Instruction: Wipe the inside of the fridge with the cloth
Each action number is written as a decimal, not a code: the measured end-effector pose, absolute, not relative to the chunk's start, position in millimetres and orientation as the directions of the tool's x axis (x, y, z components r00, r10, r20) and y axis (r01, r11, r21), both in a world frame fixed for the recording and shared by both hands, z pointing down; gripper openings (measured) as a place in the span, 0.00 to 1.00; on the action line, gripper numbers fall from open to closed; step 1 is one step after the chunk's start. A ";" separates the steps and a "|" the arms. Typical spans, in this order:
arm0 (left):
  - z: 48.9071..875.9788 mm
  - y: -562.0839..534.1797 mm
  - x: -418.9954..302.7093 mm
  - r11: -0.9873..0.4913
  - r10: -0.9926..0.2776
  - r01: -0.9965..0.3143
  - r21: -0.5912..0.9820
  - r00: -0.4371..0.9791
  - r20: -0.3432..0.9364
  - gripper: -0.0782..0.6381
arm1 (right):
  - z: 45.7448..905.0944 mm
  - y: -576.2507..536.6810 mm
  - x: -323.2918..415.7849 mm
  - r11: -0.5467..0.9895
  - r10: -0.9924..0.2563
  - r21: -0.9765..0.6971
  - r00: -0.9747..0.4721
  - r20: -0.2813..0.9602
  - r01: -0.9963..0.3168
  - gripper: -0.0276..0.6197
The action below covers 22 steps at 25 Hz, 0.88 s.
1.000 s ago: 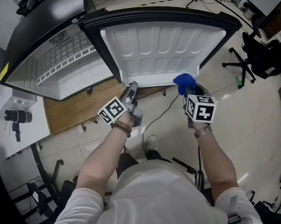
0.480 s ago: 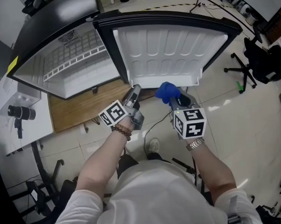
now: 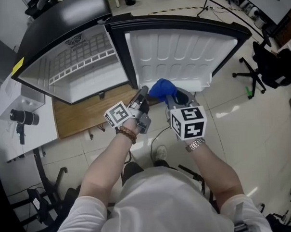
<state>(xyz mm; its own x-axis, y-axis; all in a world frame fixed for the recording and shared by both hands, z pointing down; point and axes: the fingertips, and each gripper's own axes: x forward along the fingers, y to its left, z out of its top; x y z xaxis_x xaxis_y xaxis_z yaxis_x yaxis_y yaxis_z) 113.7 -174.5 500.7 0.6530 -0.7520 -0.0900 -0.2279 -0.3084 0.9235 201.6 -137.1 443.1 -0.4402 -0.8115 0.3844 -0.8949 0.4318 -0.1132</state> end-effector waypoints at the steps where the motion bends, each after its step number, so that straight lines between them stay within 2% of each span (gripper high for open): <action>1: 495.6 -175.4 116.7 -0.318 -0.742 -0.190 0.929 0.660 -0.119 0.18 | 440.8 -138.8 196.4 0.436 -0.811 -0.113 -0.445 0.380 -0.893 0.10; 4: 490.5 -179.7 118.0 -0.326 -0.730 -0.173 0.930 0.671 -0.131 0.18 | 439.3 -139.5 183.0 0.449 -0.807 -0.117 -0.458 0.374 -0.886 0.10; 7: 495.2 -184.0 112.0 -0.318 -0.733 -0.241 0.917 0.675 -0.077 0.18 | 449.6 -134.9 176.9 0.450 -0.799 -0.121 -0.459 0.389 -0.885 0.10; 9: 489.0 -184.3 116.9 -0.325 -0.719 -0.180 0.929 0.684 -0.119 0.18 | 461.1 -132.4 177.1 0.440 -0.793 -0.127 -0.451 0.409 -0.889 0.10; 10: 490.8 -184.9 115.6 -0.321 -0.720 -0.192 0.927 0.686 -0.107 0.18 | 466.5 -132.0 177.4 0.434 -0.791 -0.129 -0.446 0.418 -0.892 0.10; 13: 501.4 -188.0 103.6 -0.319 -0.733 -0.334 0.887 0.681 -0.007 0.18 | 480.7 -133.4 176.7 0.426 -0.787 -0.122 -0.434 0.439 -0.896 0.10; 16: 493.9 -186.3 115.1 -0.303 -0.718 -0.200 0.932 0.691 -0.085 0.17 | 503.9 -136.8 177.6 0.414 -0.773 -0.116 -0.416 0.479 -0.903 0.10; 18: 488.5 -186.4 117.7 -0.313 -0.709 -0.167 0.935 0.696 -0.113 0.17 | 520.3 -141.6 178.7 0.402 -0.764 -0.116 -0.402 0.505 -0.908 0.10; 22: 498.8 -187.0 107.6 -0.302 -0.723 -0.282 0.911 0.690 -0.026 0.17 | 540.2 -158.5 175.5 0.393 -0.746 -0.121 -0.393 0.538 -0.912 0.10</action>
<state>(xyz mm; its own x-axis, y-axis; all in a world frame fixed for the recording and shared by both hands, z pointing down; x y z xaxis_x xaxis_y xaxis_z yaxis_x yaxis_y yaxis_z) 107.6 -187.0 498.8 0.6901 -0.7233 -0.0260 -0.2820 -0.3017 0.9107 175.5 -158.5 540.2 -0.3928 -0.7459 0.5378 -0.9117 0.3926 -0.1214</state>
